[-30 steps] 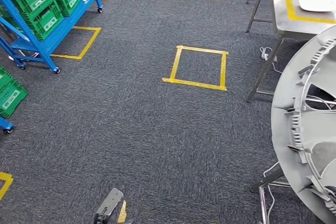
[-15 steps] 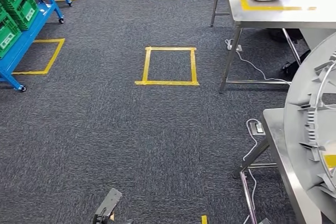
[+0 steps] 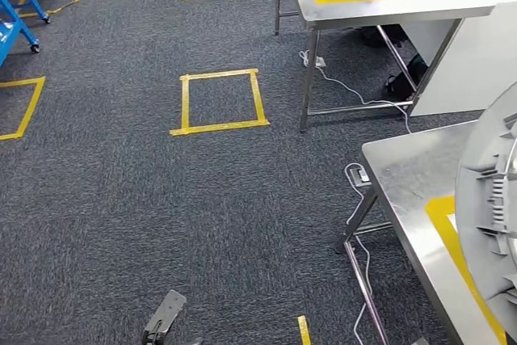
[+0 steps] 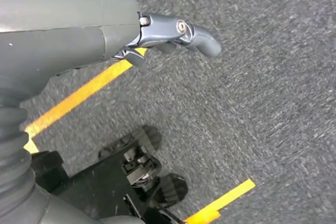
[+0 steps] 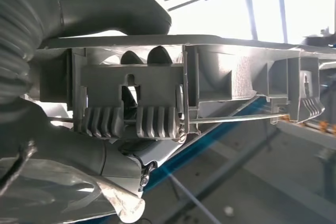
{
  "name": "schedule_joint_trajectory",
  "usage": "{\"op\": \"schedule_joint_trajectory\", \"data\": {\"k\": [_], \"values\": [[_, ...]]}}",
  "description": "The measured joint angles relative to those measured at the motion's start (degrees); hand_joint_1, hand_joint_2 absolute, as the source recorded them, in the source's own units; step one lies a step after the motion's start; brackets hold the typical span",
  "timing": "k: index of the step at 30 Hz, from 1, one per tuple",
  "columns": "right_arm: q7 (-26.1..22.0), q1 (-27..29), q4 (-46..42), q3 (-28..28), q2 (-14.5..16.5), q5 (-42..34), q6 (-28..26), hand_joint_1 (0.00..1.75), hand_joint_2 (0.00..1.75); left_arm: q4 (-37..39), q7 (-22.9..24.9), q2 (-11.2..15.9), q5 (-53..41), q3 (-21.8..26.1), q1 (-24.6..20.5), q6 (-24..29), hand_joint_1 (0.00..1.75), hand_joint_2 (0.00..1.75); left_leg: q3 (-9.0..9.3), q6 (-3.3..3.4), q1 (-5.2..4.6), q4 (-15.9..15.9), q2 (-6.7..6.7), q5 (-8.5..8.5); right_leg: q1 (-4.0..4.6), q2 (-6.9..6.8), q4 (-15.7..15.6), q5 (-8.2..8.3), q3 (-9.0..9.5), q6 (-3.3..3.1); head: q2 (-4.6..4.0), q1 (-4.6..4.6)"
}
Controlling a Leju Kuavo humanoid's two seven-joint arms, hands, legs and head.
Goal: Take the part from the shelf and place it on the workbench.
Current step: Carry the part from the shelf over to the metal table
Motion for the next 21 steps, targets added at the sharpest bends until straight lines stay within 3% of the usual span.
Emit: {"op": "schedule_joint_trajectory", "data": {"k": [3,5,7,8,9,10,11,12,14,16,18,20,21], "values": [[-2.0,0.7,0.5,-1.4,0.5,-1.7,0.0,1.75,1.75,0.0,0.0,0.1,0.0,0.3,-0.1,0.1,0.0,1.75,0.16,-0.58,0.08,0.4,0.93,-0.45,0.2,1.61,0.0,0.03,-0.25,-1.62,0.0,-0.29],[-4.3,1.1,0.8,-2.5,1.2,-3.2,0.0,1.75,1.75,0.0,0.0,0.1,-0.1,0.5,-0.2,0.1,0.0,1.75,-0.72,-1.01,0.44,2.8,-1.15,-2.49,0.13,2.78,-0.1,0.26,-0.37,-2.35,0.0,-0.38],[-7.3,1.2,1.2,-4.1,2.4,-5.1,0.0,1.75,1.75,0.0,0.0,0.1,-0.2,0.6,0.0,0.1,0.0,1.75,-3.71,-1.12,0.61,9.8,-3.95,-6.27,0.23,4.04,-0.1,0.41,-0.48,-2.8,0.0,-0.5],[-8.4,1.2,1.5,-4.9,2.9,-5.8,0.0,1.75,1.75,0.0,0.0,0.1,-0.2,0.6,0.1,0.1,0.0,1.75,-5.55,-0.99,0.58,13.8,-4.55,-7.78,0.39,4.79,-0.1,0.47,-0.53,-2.95,0.0,-0.51],[-9.2,1.2,1.8,-5.7,3.4,-6.2,0.0,1.75,1.75,0.0,0.0,0.1,-0.2,0.7,0.3,0.1,0.0,1.75,-6.95,-0.71,0.48,16.5,-4.84,-8.33,0.58,5.59,-0.1,0.52,-0.56,-3.06,0.0,-0.53],[-9.8,1.3,2.0,-6.3,3.8,-6.6,0.0,1.75,1.75,0.0,0.0,0.1,-0.2,0.7,0.3,0.1,0.0,1.75,-7.51,-0.29,0.3,17.3,-5.0,-7.7,0.76,6.42,-0.1,0.57,-0.57,-3.15,0.0,-0.52],[-10.5,1.3,2.2,-6.9,4.2,-7.2,0.0,1.75,1.75,0.0,0.0,0.1,-0.3,0.7,0.3,0.1,0.0,1.75,-7.04,0.24,0.01,15.7,-5.27,-6.0,0.89,7.24,-0.1,0.62,-0.55,-3.22,0.0,-0.51],[-11.6,1.3,2.5,-7.5,4.7,-8.1,0.0,1.75,1.75,0.0,0.0,0.2,-0.4,0.7,0.3,0.1,0.0,1.75,-5.7,0.86,-0.4,12.2,-5.94,-3.58,0.94,8.02,-0.1,0.67,-0.52,-3.29,0.0,-0.51],[-14.1,1.3,3.0,-9.3,5.8,-10.2,0.0,1.75,1.75,0.0,0.0,0.5,-0.6,0.7,0.3,0.1,0.0,1.75,-2.68,2.07,-1.04,4.9,-8.4,0.01,0.85,9.4,-0.1,0.83,-0.62,-3.32,0.0,-0.49],[-15.5,1.5,3.7,-11.2,6.7,-11.6,0.0,1.75,1.75,0.0,0.1,0.7,-0.6,0.8,0.2,0.1,0.0,1.75,-1.3,2.77,-1.32,1.6,-9.74,0.81,0.58,10.64,-0.1,1.12,-0.99,-2.97,0.0,-0.61],[-15.9,1.8,4.1,-12.5,7.3,-12.0,0.0,1.75,1.75,0.0,0.1,0.6,-0.7,0.8,0.0,0.1,0.0,1.75,-0.85,2.86,-1.19,0.2,-8.74,1.01,0.48,11.49,-0.2,1.4,-1.53,-2.43,0.0,-0.73],[-16.1,1.9,4.4,-13.5,7.7,-12.2,0.0,1.75,1.75,0.0,0.1,0.5,-0.7,0.8,-0.3,0.1,0.0,1.75,-0.21,2.76,-0.8,-1.7,-7.34,1.67,0.83,9.38,1.0,0.25,-2.62,-2.01,0.0,-0.57],[-16.2,1.9,4.5,-14.0,7.8,-12.3,0.0,1.75,1.75,0.0,0.2,0.4,-0.8,0.9,-0.3,0.1,0.0,1.75,-0.03,2.69,-0.59,-2.4,-6.53,2.01,0.95,7.68,3.2,-1.22,-3.78,-1.8,0.0,-0.49]]}}
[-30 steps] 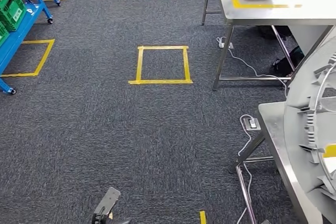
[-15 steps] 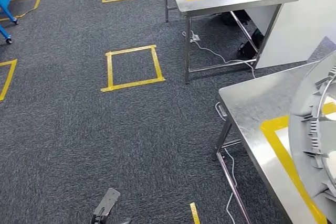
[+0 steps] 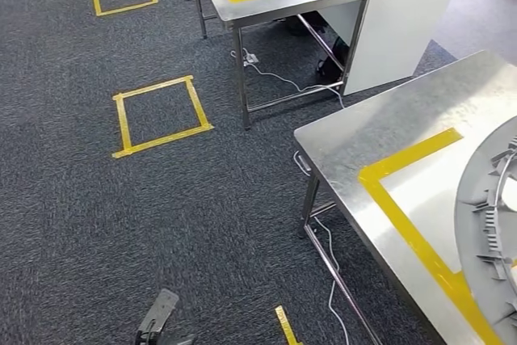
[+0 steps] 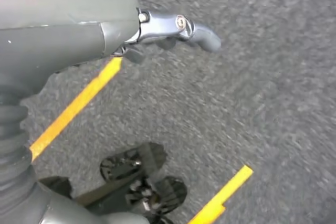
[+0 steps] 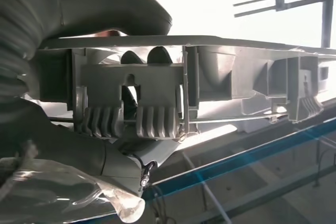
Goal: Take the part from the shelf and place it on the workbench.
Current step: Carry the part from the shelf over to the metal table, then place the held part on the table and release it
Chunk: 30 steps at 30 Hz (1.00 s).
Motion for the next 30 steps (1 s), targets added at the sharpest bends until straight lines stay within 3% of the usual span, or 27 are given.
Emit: {"op": "schedule_joint_trajectory", "data": {"k": [1,2,3,4,5,7,8,10,12,14,16,18,19,20,21,23,25,26,28,30], "values": [[-0.1,0.0,0.2,-0.5,0.0,-0.2,0.0,1.75,1.75,0.0,0.0,0.0,-0.1,0.0,0.1,0.0,0.0,1.75,0.04,0.01,-0.02,-0.2,0.76,0.1,0.0,-1.66,3.2,-1.88,-1.51,0.35,0.0,0.11],[-0.1,0.0,0.6,-1.0,0.1,-0.4,0.1,1.75,1.75,0.0,0.1,-0.1,-0.3,0.1,0.2,0.0,0.0,1.75,-0.01,-0.01,0.02,-0.2,1.58,0.1,-0.18,-2.49,6.8,-3.57,-3.15,0.75,0.0,0.14],[-0.2,-0.1,1.0,-1.8,0.1,-0.9,0.4,1.75,1.75,0.0,0.2,-0.2,-0.4,0.2,0.3,-0.1,0.0,1.75,-0.06,-0.12,0.09,-0.2,2.43,0.02,-0.44,-2.92,9.6,-4.55,-4.37,1.19,0.0,0.15],[-0.3,-0.1,1.4,-2.6,0.1,-1.5,1.0,1.75,1.75,0.0,0.2,-0.2,-0.6,0.2,0.4,-0.1,0.0,1.75,-0.06,-0.3,0.23,-0.1,3.24,-0.1,-0.72,-3.21,10.7,-4.54,-4.74,1.64,0.0,0.16],[-0.5,-0.1,1.8,-3.6,0.1,-2.1,1.9,1.75,1.75,0.0,0.2,-0.3,-0.7,0.3,0.4,-0.1,0.0,1.75,-0.05,-0.59,0.46,0.1,3.97,-0.28,-1.02,-3.53,9.5,-3.43,-3.95,2.12,0.0,0.14],[-1.0,-0.5,2.5,-5.6,0.2,-3.7,4.5,1.75,1.75,0.0,0.2,-0.2,-0.9,0.4,0.4,-0.1,0.0,1.75,-0.05,-1.58,0.95,1.0,5.31,-0.95,-1.51,-5.52,2.5,-0.25,0.07,3.29,0.0,0.18],[-1.3,-0.9,2.9,-6.6,0.3,-4.5,6.1,1.75,1.75,0.0,0.3,-0.1,-1.0,0.4,0.4,-0.2,0.0,1.75,-0.08,-2.17,1.04,1.6,5.89,-1.42,-1.62,-6.46,-0.8,0.79,1.94,3.44,0.0,0.24],[-2.0,-1.9,3.7,-8.9,0.4,-6.1,9.6,1.75,1.75,0.0,0.3,0.0,-1.2,0.5,0.4,-0.3,0.0,1.75,-0.09,-2.96,0.89,2.6,6.76,-2.05,-1.49,-7.17,-3.2,1.0,3.45,2.57,0.0,0.15],[-2.8,-2.6,4.5,-11.2,0.5,-7.1,12.2,1.75,1.75,0.0,0.4,-0.1,-1.4,0.6,0.2,-0.4,0.0,1.75,0.04,-3.32,0.94,2.8,7.5,-2.28,-1.39,-5.92,-2.9,1.12,3.32,1.04,0.0,-0.05],[-3.1,-3.2,5.1,-13.0,0.6,-7.7,13.3,1.75,1.75,0.0,0.4,-0.2,-1.5,0.7,0.1,-0.4,0.0,1.75,-0.35,-3.76,1.28,4.3,6.15,-3.77,-1.38,-4.86,-2.9,1.28,3.15,0.23,0.0,-0.14],[-3.2,-3.8,5.4,-14.1,0.7,-7.8,13.6,1.75,1.75,0.0,0.4,-0.2,-1.6,0.8,0.2,-0.4,0.0,1.75,-2.72,-3.96,1.51,10.2,3.25,-7.4,-1.31,-3.65,-2.9,1.45,3.08,-0.24,0.0,-0.3],[-3.2,-4.3,5.7,-14.7,0.7,-7.9,13.7,1.75,1.75,0.0,0.4,-0.2,-1.6,0.8,0.4,-0.5,0.0,1.75,-6.28,-3.67,1.41,17.9,1.87,-10.4,-0.98,-2.22,-2.9,1.54,3.02,-0.5,0.0,-0.39],[-3.3,-4.4,5.8,-15.0,0.7,-7.9,13.9,1.75,1.75,0.0,0.4,-0.2,-1.6,0.8,0.5,-0.5,0.0,1.75,-7.36,-3.3,1.23,19.8,1.66,-10.42,-0.76,-1.45,-2.9,1.57,3.01,-0.61,0.0,-0.41],[-3.3,-4.5,5.9,-15.3,0.7,-7.9,14.2,1.75,1.75,0.0,0.5,-0.2,-1.6,0.8,0.5,-0.5,0.0,1.75,-7.51,-2.76,0.95,19.5,1.48,-9.25,-0.54,-0.66,-2.9,1.62,3.02,-0.74,0.0,-0.4],[-3.4,-4.8,6.0,-15.7,0.7,-7.9,14.8,1.75,1.75,0.0,0.5,-0.2,-1.6,0.8,0.5,-0.5,0.0,1.75,-6.66,-2.04,0.54,16.9,1.07,-7.12,-0.37,0.17,-2.9,1.69,3.01,-0.87,0.0,-0.39],[-3.9,-5.6,6.4,-16.7,0.8,-7.9,16.9,1.75,1.75,0.0,0.5,0.1,-1.8,0.9,0.5,-0.6,0.0,1.75,-3.55,-0.17,-0.33,9.0,-1.5,-2.85,-0.26,1.74,-3.0,1.88,2.89,-1.07,0.0,-0.32],[-4.8,-7.0,7.1,-18.1,0.8,-8.3,19.6,1.75,1.75,0.0,0.7,0.5,-2.1,0.9,0.5,-0.6,0.0,1.75,-1.65,1.07,-0.83,4.5,-3.84,-1.26,-0.62,3.18,-3.0,2.14,2.61,-0.86,0.0,-0.36],[-5.3,-7.7,7.6,-19.0,0.9,-8.4,21.1,1.75,1.75,0.0,0.8,0.6,-2.2,0.9,0.5,-0.7,0.0,1.75,-1.39,1.33,-0.86,4.0,-4.04,-1.33,-0.85,3.84,-3.1,2.31,2.44,-0.58,0.0,-0.38],[-6.4,-9.1,8.5,-21.1,1.0,-8.5,24.1,1.75,1.75,0.0,0.9,0.5,-2.6,0.9,0.1,-0.9,0.0,1.75,-0.78,1.21,-0.77,2.3,-2.72,-0.85,-0.94,4.38,-3.4,2.55,1.89,0.03,0.0,-0.49],[-7.5,-11.0,9.8,-23.4,1.1,-8.0,27.0,1.75,1.75,0.0,1.0,0.3,-3.1,1.0,-0.3,-1.0,0.0,1.75,-0.11,0.83,-0.28,0.3,-1.06,-0.04,-0.55,1.63,-1.1,0.9,0.35,0.45,0.0,-0.28]]}}
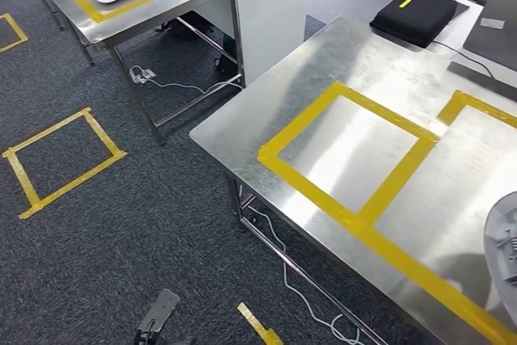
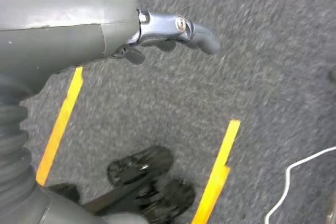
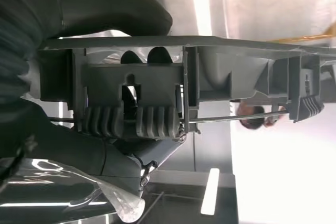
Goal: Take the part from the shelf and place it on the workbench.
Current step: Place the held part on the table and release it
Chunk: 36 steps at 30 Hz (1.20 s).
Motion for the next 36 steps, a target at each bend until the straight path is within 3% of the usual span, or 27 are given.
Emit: {"op": "schedule_joint_trajectory", "data": {"k": [2,4,5,6,8,10,13,15,17,19,20,21,22,24,26,28,29,31,32,33,35,36], "values": [[-0.9,-2.6,1.7,-2.3,-0.1,0.6,3.0,1.75,1.75,0.0,0.2,-0.1,-0.4,0.0,0.0,-0.2,0.0,1.75,0.12,-0.31,0.27,-0.6,1.77,0.3,-0.03,-3.55,6.2,-3.52,-2.84,0.59,0.0,0.18],[-1.5,-4.9,3.6,-4.2,-0.4,1.3,6.0,1.75,1.75,0.0,0.3,-0.3,-0.8,0.0,0.2,-0.5,0.0,1.75,0.05,-0.57,0.41,-0.5,3.61,0.16,-0.48,-4.79,11.1,-5.32,-4.88,1.47,0.0,0.17],[-1.6,-5.9,4.8,-5.1,-0.7,1.8,7.3,1.75,1.75,0.0,0.4,-0.4,-1.0,0.0,0.2,-0.6,0.0,1.75,0.04,-0.79,0.55,-0.4,4.41,0.02,-0.73,-5.12,11.0,-4.75,-4.57,1.92,0.0,0.15],[-1.6,-6.8,6.1,-6.0,-1.0,2.2,8.5,1.75,1.75,0.0,0.5,-0.4,-1.2,0.0,0.1,-0.7,0.0,1.75,0.03,-1.13,0.75,-0.1,5.14,-0.2,-0.97,-5.57,8.7,-3.24,-3.12,2.37,0.0,0.17],[-1.5,-8.7,8.8,-7.4,-2.0,3.0,10.2,1.75,1.75,0.0,0.7,-0.4,-1.5,0.1,-0.1,-0.9,0.0,1.75,-0.07,-2.13,0.98,0.9,6.43,-0.96,-1.18,-7.62,1.6,-0.35,1.21,3.18,0.0,0.29],[-1.3,-10.4,11.1,-8.3,-3.0,3.5,11.2,1.75,1.75,0.0,0.8,-0.2,-1.9,0.1,-0.3,-1.0,0.0,1.75,-0.15,-2.96,0.82,2.2,7.53,-1.74,-1.06,-8.69,-2.2,0.36,3.5,2.52,0.0,0.25],[-0.9,-11.8,13.4,-8.8,-4.2,3.9,11.7,1.75,1.75,0.0,0.9,-0.2,-2.2,0.0,-0.8,-1.1,0.0,1.75,0.03,-3.58,0.96,2.9,8.39,-2.26,-0.78,-7.19,-2.1,0.34,3.37,0.51,0.0,0.03],[-0.8,-12.4,14.3,-8.9,-4.7,4.0,11.8,1.75,1.75,0.0,0.9,-0.1,-2.3,0.0,-1.0,-1.1,0.0,1.75,-0.74,-4.11,1.41,5.1,6.19,-4.24,-0.77,-6.19,-2.1,0.6,3.22,-0.28,0.0,-0.01],[-0.8,-13.2,14.9,-8.9,-5.1,4.1,11.9,1.75,1.75,0.0,0.9,-0.1,-2.3,0.0,-0.9,-1.1,0.0,1.75,-3.38,-4.32,1.64,11.5,3.45,-8.09,-0.73,-5.13,-2.2,0.84,2.95,-0.77,0.0,-0.12],[-0.6,-13.5,15.6,-8.9,-5.4,4.3,12.0,1.75,1.75,0.0,1.0,-0.1,-2.5,0.0,-0.7,-1.1,0.0,1.75,-6.36,-4.17,1.65,18.2,2.76,-10.75,-0.54,-3.9,-2.1,1.01,2.7,-1.04,0.0,-0.13],[-0.4,-13.6,16.0,-8.9,-5.6,4.5,12.1,1.75,1.75,0.0,1.0,-0.1,-2.6,0.0,-0.7,-1.2,0.0,1.75,-6.89,-3.97,1.65,19.4,2.68,-10.6,-0.42,-3.22,-2.1,1.09,2.64,-1.11,0.0,-0.12],[-0.1,-13.7,16.4,-8.9,-5.8,4.7,12.2,1.75,1.75,0.0,1.1,-0.1,-2.7,0.0,-0.6,-1.2,0.0,1.75,-6.33,-3.67,1.64,18.2,2.54,-9.25,-0.32,-2.51,-2.1,1.16,2.63,-1.12,0.0,-0.12],[0.2,-13.9,16.9,-8.9,-6.1,5.0,12.2,1.75,1.75,0.0,1.2,-0.1,-2.8,0.0,-0.6,-1.3,0.0,1.75,-4.87,-3.27,1.61,15.1,2.12,-7.08,-0.25,-1.77,-2.1,1.24,2.66,-1.09,0.0,-0.12],[1.2,-14.2,18.0,-8.8,-6.7,5.5,12.3,1.75,1.75,0.0,1.3,-0.1,-3.1,0.0,-0.7,-1.4,0.0,1.75,-1.6,-2.46,1.58,7.7,-0.49,-3.45,-0.24,-0.42,-2.1,1.46,2.55,-0.82,0.0,-0.07],[2.2,-14.5,19.2,-8.5,-7.7,6.1,12.4,1.75,1.75,0.0,1.4,0.0,-3.5,0.0,-0.7,-1.6,0.0,1.75,-0.13,-2.22,1.5,4.0,-2.4,-2.62,-0.44,0.85,-2.1,1.87,2.0,-0.2,0.0,-0.19],[3.5,-14.7,20.7,-7.9,-9.0,6.9,12.4,1.75,1.75,0.0,1.6,-0.1,-3.9,0.1,-0.8,-1.8,0.0,1.75,0.0,-2.25,1.45,3.2,-1.58,-2.56,-0.69,2.0,-2.3,2.39,1.29,0.7,0.0,-0.39],[4.4,-14.6,21.5,-7.4,-9.7,7.4,12.4,1.75,1.75,0.0,1.8,-0.1,-4.1,0.1,-1.0,-1.9,0.0,1.75,0.01,-2.09,1.51,2.9,-0.86,-2.28,-0.68,1.41,-2.3,2.36,0.93,1.03,0.0,-0.35],[6.3,-14.8,23.3,-5.9,-11.6,8.2,12.2,1.75,1.75,0.0,2.0,-0.2,-4.6,0.1,-1.4,-2.1,0.0,1.75,-0.06,-1.6,1.68,2.2,0.57,-1.67,-0.51,-1.62,0.3,0.48,-0.65,1.39,0.0,-0.04],[7.4,-15.0,24.2,-4.8,-12.5,8.5,11.9,1.75,1.75,0.0,2.1,-0.2,-4.9,0.1,-1.5,-2.2,0.0,1.75,-0.19,-1.42,1.59,2.1,1.27,-1.53,-0.44,-3.45,3.4,-1.31,-1.97,1.5,0.0,0.17],[9.0,-15.2,25.0,-3.5,-13.5,8.7,11.5,1.75,1.75,0.0,2.3,-0.3,-5.3,0.1,-1.5,-2.4,0.0,1.75,-0.38,-1.29,1.47,2.1,1.87,-1.45,-0.43,-4.42,7.3,-3.26,-3.59,1.66,0.0,0.31],[13.1,-15.0,26.8,0.3,-16.0,9.1,10.4,1.75,1.75,0.0,2.8,-0.4,-6.2,0.1,-1.4,-2.8,0.0,1.75,-0.65,-1.24,1.21,2.2,3.02,-1.32,-0.45,-5.02,12.7,-5.17,-5.41,1.93,0.0,0.37],[15.5,-14.9,27.7,2.7,-17.5,9.5,9.9,1.75,1.75,0.0,3.0,-0.4,-6.8,0.1,-1.5,-3.1,0.0,1.75,-0.72,-1.26,1.11,2.2,3.46,-1.26,-0.43,-5.1,12.3,-4.61,-4.76,1.96,0.0,0.37]]}}
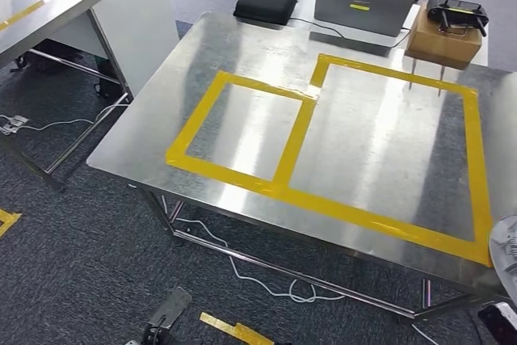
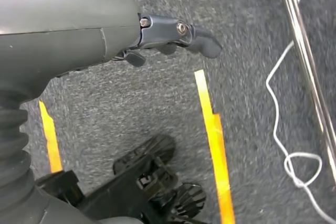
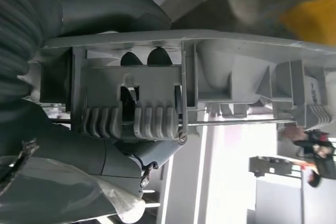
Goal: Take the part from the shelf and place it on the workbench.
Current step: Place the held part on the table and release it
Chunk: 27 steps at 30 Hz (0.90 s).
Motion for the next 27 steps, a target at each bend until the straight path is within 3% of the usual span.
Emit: {"op": "schedule_joint_trajectory", "data": {"k": [1,3,5,9,14,20,27], "values": [[2.5,0.0,0.8,2.7,-1.7,0.4,-0.5,1.75,1.75,0.0,0.3,-0.1,-0.5,0.0,-0.2,-0.2,0.0,1.75,0.01,-0.06,-0.08,0.0,0.42,0.05,0.03,-0.09,-2.7,1.48,1.9,-0.09,0.0,-0.01],[7.5,-0.6,2.3,8.8,-5.2,1.3,-1.5,1.75,1.75,0.0,0.9,-0.4,-1.6,0.0,-0.8,-0.7,0.0,1.75,0.02,-0.28,-0.31,0.1,1.17,0.13,0.26,-0.46,-11.1,4.28,7.17,-0.65,0.0,0.0],[11.9,-1.6,3.8,15.7,-8.6,1.8,-2.4,1.75,1.75,-0.1,1.4,-0.8,-2.5,0.0,-1.6,-1.0,0.0,1.75,-0.29,-0.58,-0.56,0.2,1.71,0.18,0.53,-0.65,-16.1,5.23,10.01,-1.29,0.0,-0.04],[16.8,-4.5,6.4,28.3,-14.0,2.4,-2.9,1.75,1.75,-0.1,2.2,-1.2,-4.1,-0.1,-2.6,-1.6,0.0,1.75,-0.59,-0.1,-0.47,0.4,2.05,0.5,0.85,-0.29,-16.6,5.62,9.96,-1.54,0.0,-0.08],[17.9,-9.3,9.7,39.9,-17.8,2.7,-2.5,1.75,1.75,-0.1,2.9,-1.5,-5.3,-0.3,-3.4,-2.2,0.0,1.75,-0.62,-1.02,-0.09,0.2,2.06,1.07,1.23,-0.37,-16.6,5.86,9.77,-2.05,0.0,-0.07],[17.6,-14.5,13.2,48.2,-19.6,3.0,-1.8,1.75,1.75,-0.1,3.4,-1.9,-6.3,-0.4,-3.8,-2.9,0.0,1.75,-0.87,-1.53,0.1,0.2,2.08,1.38,1.42,-0.29,-16.5,6.12,9.54,-2.5,0.0,-0.05],[16.7,-19.4,16.4,56.3,-19.8,2.3,-2.0,1.75,1.75,-0.1,4.0,-2.2,-7.5,-0.5,-4.6,-3.1,0.0,1.75,-0.89,-1.7,0.1,0.2,2.1,1.52,1.4,-0.29,-16.5,6.3,9.39,-2.55,0.0,-0.04]]}}
